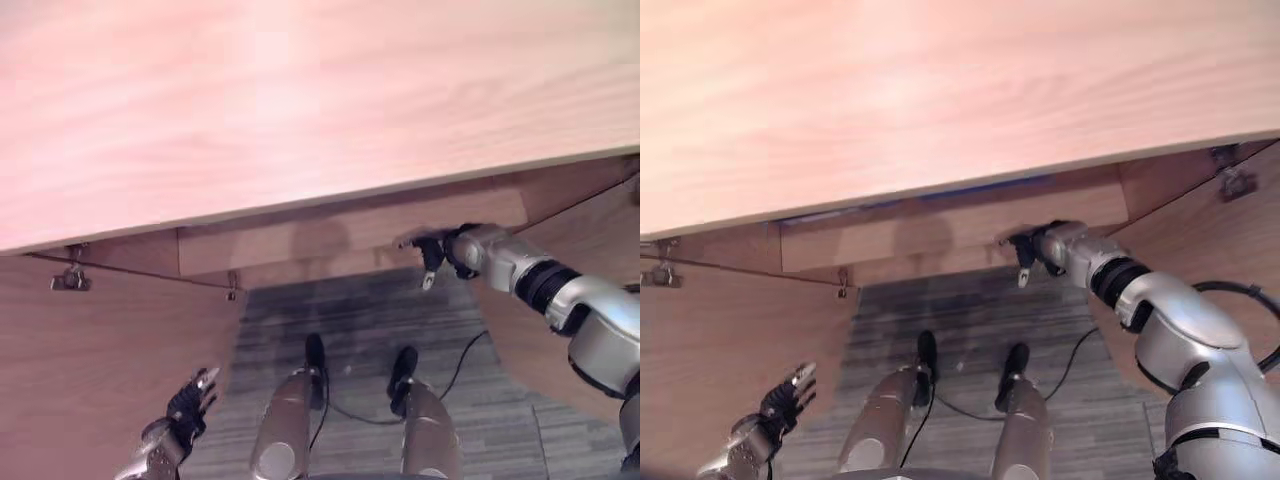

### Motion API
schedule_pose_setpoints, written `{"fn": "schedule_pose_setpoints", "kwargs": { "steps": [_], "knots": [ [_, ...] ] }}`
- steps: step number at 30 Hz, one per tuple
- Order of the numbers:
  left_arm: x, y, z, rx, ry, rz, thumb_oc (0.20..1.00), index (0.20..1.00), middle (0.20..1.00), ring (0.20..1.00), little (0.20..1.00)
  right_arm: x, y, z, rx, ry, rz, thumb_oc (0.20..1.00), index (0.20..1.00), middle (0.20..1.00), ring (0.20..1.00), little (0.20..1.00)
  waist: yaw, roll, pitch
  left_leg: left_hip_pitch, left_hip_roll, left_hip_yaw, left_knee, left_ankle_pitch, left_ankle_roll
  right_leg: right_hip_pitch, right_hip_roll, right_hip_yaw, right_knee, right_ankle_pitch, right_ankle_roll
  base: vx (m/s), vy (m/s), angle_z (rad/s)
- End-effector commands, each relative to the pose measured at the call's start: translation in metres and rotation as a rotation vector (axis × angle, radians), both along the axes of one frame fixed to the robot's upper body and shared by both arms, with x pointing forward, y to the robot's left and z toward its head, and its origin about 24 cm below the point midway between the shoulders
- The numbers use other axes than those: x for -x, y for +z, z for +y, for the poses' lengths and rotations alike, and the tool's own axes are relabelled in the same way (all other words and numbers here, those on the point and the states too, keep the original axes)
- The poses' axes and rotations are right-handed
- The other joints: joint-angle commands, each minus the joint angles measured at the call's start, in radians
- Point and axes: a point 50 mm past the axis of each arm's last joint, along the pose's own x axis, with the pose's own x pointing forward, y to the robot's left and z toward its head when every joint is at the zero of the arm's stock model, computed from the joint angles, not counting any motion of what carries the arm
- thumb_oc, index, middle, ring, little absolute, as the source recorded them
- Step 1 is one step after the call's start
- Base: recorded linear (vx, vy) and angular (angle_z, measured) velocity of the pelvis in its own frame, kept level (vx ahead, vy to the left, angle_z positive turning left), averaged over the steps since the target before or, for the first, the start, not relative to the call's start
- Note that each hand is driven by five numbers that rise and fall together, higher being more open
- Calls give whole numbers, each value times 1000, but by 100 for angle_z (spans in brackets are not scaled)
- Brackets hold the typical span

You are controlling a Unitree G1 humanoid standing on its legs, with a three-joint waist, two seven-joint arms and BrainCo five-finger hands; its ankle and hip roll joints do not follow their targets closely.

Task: Put the empty folder in the office cabinet

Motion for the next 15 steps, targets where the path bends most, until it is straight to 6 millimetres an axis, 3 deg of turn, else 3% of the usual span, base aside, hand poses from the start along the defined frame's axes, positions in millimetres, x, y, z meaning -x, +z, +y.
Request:
{"fn": "schedule_pose_setpoints", "kwargs": {
  "steps": [1, 2, 3, 7, 8, 9, 13, 15],
  "knots": [
    [22, -10, 11, -96, -80, 140, 1000, 1000, 1000, 1000, 1000, -9, 9, 12, -2, 9, -33, 1000, 1000, 1000, 1000, 1000, 17, -27, -5, 10, 9, -73, -70, 11, -77, 125, -33, -66, -208, 76, 92, 3, -68, 1],
    [26, -14, 11, -107, -92, 177, 1000, 1000, 1000, 1000, 1000, -6, -1, 13, -32, -3, -6, 1000, 1000, 1000, 1000, 1000, 12, -36, -12, 27, 5, -62, -95, 48, -71, 146, -28, -81, -236, 103, 85, 33, -82, 0],
    [36, -21, 9, -122, -102, 249, 1000, 1000, 1000, 1000, 1000, 3, -25, 14, -108, -48, 53, 1000, 1000, 1000, 1000, 1000, 8, -44, -38, 76, 11, -54, -141, 67, -78, 192, -5, -87, -283, 109, 89, 31, -77, 0],
    [45, -32, -5, -135, -157, 346, 1000, 1000, 1000, 1000, 1000, 31, -82, 11, -380, -250, 138, 1000, 1000, 1000, 1000, 1000, -13, -56, -129, 199, 27, -29, -332, 146, -94, 279, 56, -102, -409, 131, 104, 120, -55, -1],
    [44, -32, -5, -142, -160, 352, 1000, 1000, 1000, 1000, 1000, 38, -92, 10, -458, -306, 158, 1000, 1000, 1000, 1000, 1000, -23, -59, -151, 206, 27, -25, -350, 150, -97, 287, 68, -104, -420, 125, 105, 91, -49, -5],
    [39, -34, -13, -131, -178, 346, 1000, 1000, 1000, 1000, 1000, 55, -114, 2, -589, -443, 203, 1000, 1000, 1000, 1000, 1000, -42, -61, -182, 216, 32, -18, -350, 135, -99, 310, 93, -99, -428, 109, 106, 99, -65, 5],
    [30, -37, -34, -127, -276, 325, 1000, 1000, 1000, 1000, 1000, 112, -173, -13, -716, -747, 319, 1000, 1000, 1000, 1000, 1000, -63, -81, -241, 299, 62, -19, -350, 131, -104, 386, 130, -86, -428, 85, 97, 182, -127, 4],
    [31, -39, -40, -130, -297, 334, 1000, 1000, 1000, 1000, 1000, 131, -189, -14, -751, -838, 351, 1000, 1000, 1000, 1000, 1000, -70, -88, -254, 329, 74, -12, -350, 126, -107, 410, 141, -74, -428, 77, 95, 133, -103, -11]
  ]
}}
